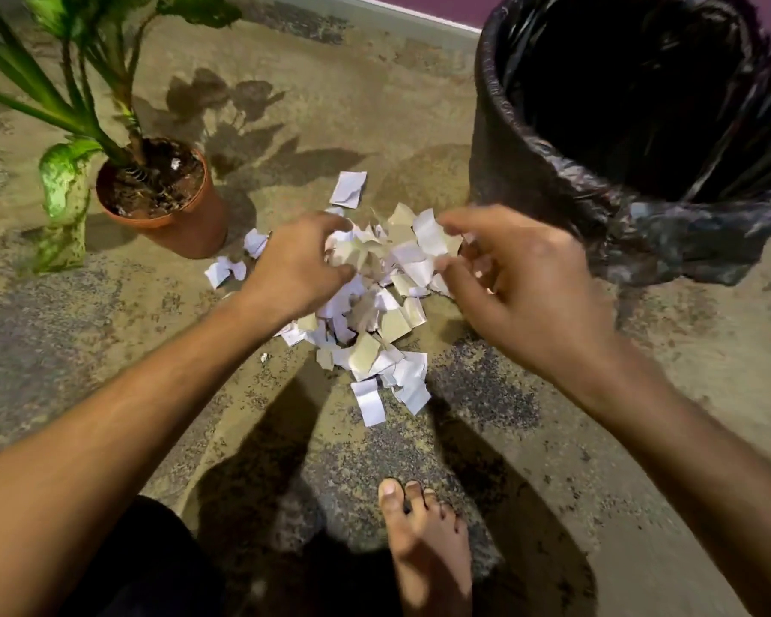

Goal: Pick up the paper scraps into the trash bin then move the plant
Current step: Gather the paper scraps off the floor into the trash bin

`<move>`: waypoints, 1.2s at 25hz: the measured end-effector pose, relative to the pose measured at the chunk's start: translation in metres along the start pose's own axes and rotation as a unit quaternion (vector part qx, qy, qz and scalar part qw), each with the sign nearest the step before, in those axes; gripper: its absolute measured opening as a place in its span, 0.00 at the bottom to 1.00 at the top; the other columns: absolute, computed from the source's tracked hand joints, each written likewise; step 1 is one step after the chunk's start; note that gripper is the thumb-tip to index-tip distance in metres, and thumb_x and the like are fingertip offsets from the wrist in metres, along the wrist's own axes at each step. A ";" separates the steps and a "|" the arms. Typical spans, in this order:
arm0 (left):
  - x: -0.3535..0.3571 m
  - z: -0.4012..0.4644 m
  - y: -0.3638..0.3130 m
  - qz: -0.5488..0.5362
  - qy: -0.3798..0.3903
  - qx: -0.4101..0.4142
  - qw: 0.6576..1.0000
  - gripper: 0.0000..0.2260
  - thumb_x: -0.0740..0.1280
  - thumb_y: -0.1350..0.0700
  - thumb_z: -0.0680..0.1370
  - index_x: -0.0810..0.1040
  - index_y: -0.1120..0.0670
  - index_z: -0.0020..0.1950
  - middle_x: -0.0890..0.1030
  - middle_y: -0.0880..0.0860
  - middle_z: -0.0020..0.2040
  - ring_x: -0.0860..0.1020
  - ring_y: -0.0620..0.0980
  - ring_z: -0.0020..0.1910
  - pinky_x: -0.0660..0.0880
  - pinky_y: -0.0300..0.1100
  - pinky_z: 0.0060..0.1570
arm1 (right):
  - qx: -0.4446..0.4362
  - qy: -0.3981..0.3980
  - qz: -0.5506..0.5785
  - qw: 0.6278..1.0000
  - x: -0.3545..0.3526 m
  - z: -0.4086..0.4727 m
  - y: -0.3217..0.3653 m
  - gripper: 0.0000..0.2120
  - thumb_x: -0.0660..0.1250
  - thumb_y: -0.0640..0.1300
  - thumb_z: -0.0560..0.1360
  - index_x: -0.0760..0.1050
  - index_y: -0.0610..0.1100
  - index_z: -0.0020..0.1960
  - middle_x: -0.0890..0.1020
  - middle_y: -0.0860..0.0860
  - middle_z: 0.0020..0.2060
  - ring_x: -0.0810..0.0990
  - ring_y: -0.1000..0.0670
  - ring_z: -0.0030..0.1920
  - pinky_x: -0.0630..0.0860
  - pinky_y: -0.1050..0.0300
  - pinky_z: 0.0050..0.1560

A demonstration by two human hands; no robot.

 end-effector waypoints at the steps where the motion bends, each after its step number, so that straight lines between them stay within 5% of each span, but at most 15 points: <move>1: 0.015 0.001 0.019 0.033 0.053 -0.015 0.998 0.25 0.73 0.57 0.72 0.73 0.56 0.67 0.74 0.56 0.67 0.75 0.55 0.58 0.70 0.41 0.55 | -0.038 -0.028 0.041 0.998 -0.036 0.016 0.015 0.43 0.33 0.77 0.71 0.64 0.55 0.73 0.72 0.54 0.70 0.77 0.49 0.62 0.73 0.44 0.62; 3: 0.037 -0.001 0.056 0.075 0.126 -0.046 0.988 0.31 0.73 0.56 0.71 0.67 0.57 0.72 0.69 0.59 0.70 0.70 0.59 0.66 0.70 0.45 0.60 | -0.127 -0.092 0.108 0.982 -0.094 0.050 0.034 0.42 0.45 0.79 0.70 0.53 0.57 0.76 0.65 0.53 0.74 0.80 0.45 0.60 0.79 0.43 0.55; 6: 0.060 -0.011 0.105 0.083 0.181 -0.097 0.975 0.43 0.75 0.54 0.69 0.55 0.55 0.77 0.61 0.60 0.74 0.64 0.61 0.71 0.68 0.48 0.65 | -0.136 0.051 0.075 0.987 -0.071 0.073 0.039 0.53 0.60 0.78 0.65 0.36 0.59 0.77 0.45 0.53 0.79 0.67 0.40 0.73 0.75 0.39 0.61; 8: 0.067 -0.016 0.126 0.064 0.184 -0.121 0.973 0.48 0.76 0.53 0.67 0.50 0.54 0.78 0.58 0.60 0.75 0.61 0.61 0.72 0.68 0.49 0.66 | -0.142 0.087 0.040 0.985 -0.026 0.060 0.048 0.57 0.66 0.75 0.65 0.35 0.56 0.78 0.40 0.52 0.79 0.63 0.39 0.74 0.76 0.38 0.61; 13: 0.078 -0.024 0.157 -0.024 0.179 -0.197 0.964 0.53 0.78 0.53 0.64 0.45 0.45 0.78 0.53 0.59 0.76 0.60 0.65 0.73 0.69 0.57 0.66 | -0.118 0.015 0.033 0.992 -0.015 0.091 0.054 0.57 0.70 0.71 0.64 0.37 0.57 0.78 0.41 0.49 0.79 0.63 0.36 0.73 0.78 0.41 0.54; 17: 0.086 -0.022 0.143 -0.064 0.188 -0.167 0.966 0.52 0.80 0.51 0.65 0.47 0.45 0.78 0.59 0.61 0.75 0.63 0.63 0.72 0.68 0.54 0.68 | -0.143 -0.020 0.066 0.987 -0.031 0.120 0.078 0.56 0.75 0.64 0.65 0.39 0.59 0.78 0.44 0.47 0.79 0.74 0.37 0.66 0.79 0.46 0.51; 21: 0.086 -0.015 0.124 -0.068 0.166 -0.147 0.973 0.46 0.78 0.55 0.66 0.55 0.46 0.77 0.57 0.60 0.74 0.65 0.63 0.70 0.71 0.49 0.65 | -0.196 -0.032 0.032 0.979 -0.050 0.141 0.111 0.49 0.76 0.54 0.69 0.48 0.59 0.79 0.50 0.42 0.79 0.78 0.38 0.60 0.78 0.48 0.51; 25: 0.081 -0.014 0.110 -0.042 0.131 -0.114 0.984 0.30 0.74 0.63 0.68 0.71 0.53 0.69 0.69 0.59 0.65 0.74 0.58 0.61 0.73 0.40 0.56 | -0.252 -0.035 -0.022 0.967 -0.048 0.139 0.133 0.30 0.71 0.43 0.74 0.68 0.50 0.74 0.63 0.45 0.75 0.79 0.40 0.57 0.76 0.50 0.54; 30: 0.068 -0.008 0.097 -0.011 0.105 -0.083 0.991 0.13 0.71 0.66 0.71 0.82 0.57 0.55 0.83 0.56 0.51 0.80 0.51 0.49 0.71 0.37 0.45 | -0.207 -0.049 -0.029 0.977 -0.060 0.140 0.119 0.13 0.63 0.36 0.76 0.79 0.42 0.58 0.75 0.47 0.63 0.79 0.44 0.54 0.75 0.51 0.52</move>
Point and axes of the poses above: each hand's wrist, its own z-axis towards the middle knuckle, its own x-axis out of the palm, y = z × x, the point moved 10 cm from there along z, towards the middle knuckle
